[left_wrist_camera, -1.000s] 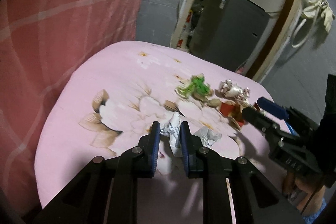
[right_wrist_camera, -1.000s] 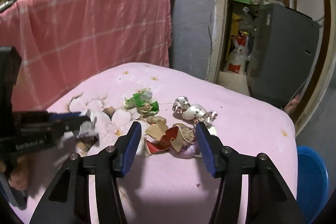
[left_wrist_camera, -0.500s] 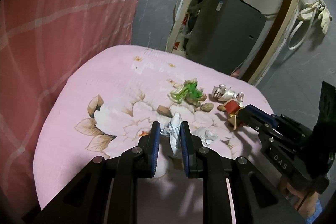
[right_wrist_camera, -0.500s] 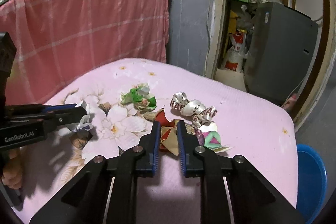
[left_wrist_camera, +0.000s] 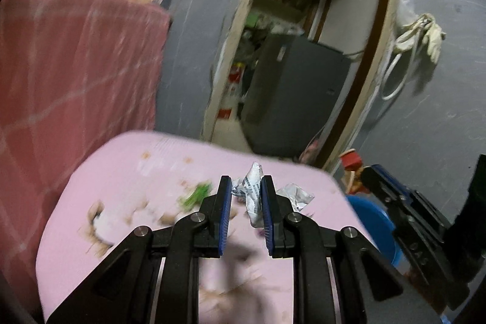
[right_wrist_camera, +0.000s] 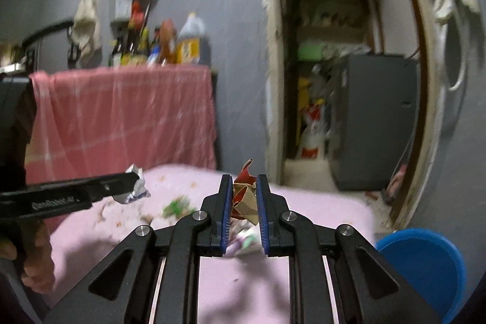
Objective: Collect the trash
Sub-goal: 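Carry the silver foil and red wrapper in both tools over the blue bucket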
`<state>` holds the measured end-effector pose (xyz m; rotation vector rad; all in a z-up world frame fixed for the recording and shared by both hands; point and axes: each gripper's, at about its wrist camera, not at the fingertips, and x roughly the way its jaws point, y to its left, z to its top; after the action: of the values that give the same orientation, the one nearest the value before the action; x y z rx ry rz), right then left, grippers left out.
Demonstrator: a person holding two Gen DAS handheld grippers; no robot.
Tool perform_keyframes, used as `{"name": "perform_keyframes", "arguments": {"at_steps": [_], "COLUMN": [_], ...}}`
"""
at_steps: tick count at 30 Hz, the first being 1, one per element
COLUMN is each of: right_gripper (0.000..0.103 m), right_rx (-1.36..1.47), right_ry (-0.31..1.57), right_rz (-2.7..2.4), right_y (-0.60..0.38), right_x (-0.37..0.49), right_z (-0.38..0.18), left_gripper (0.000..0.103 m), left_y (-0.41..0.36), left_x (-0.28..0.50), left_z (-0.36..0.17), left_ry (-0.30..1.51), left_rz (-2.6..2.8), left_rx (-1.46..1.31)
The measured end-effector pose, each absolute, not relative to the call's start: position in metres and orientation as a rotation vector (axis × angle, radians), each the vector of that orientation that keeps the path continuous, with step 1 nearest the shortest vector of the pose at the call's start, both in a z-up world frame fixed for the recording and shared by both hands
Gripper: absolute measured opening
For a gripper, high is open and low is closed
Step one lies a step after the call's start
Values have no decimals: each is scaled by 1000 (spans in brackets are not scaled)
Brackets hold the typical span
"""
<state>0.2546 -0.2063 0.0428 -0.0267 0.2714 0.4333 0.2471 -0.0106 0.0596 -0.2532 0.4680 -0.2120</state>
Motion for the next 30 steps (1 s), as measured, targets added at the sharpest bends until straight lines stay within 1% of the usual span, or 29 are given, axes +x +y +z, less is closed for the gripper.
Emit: {"name": "perform_keyframes", "arguments": {"at_steps": [5,11,15,18,25,30], "right_gripper": [13,13,13,14,14,14], "right_rx": [10,85,118,132,174,238], "right_ry": [145,70,50,57,149,221], "right_rz": [339,232,156,101,27,3], "right_y": [-244,-303,-337,-363,-421,-450], "right_x": [236,223,217,215,225,231], "right_z": [70,91,94,90,67,48], "left_gripper": [16,16,16,16,16,16], "left_y": [-51,-112,-151,-184,-250,-279], "left_x": [253,262,266,274,300,320], "left_z": [81,105,113,114,97,76], "left_ry": [397,348,338,343,450,519], "left_rz": [-277,-366,-412,-451,-535,-555], "left_rx": [-223,-210,-181,-148,-116,-99]}}
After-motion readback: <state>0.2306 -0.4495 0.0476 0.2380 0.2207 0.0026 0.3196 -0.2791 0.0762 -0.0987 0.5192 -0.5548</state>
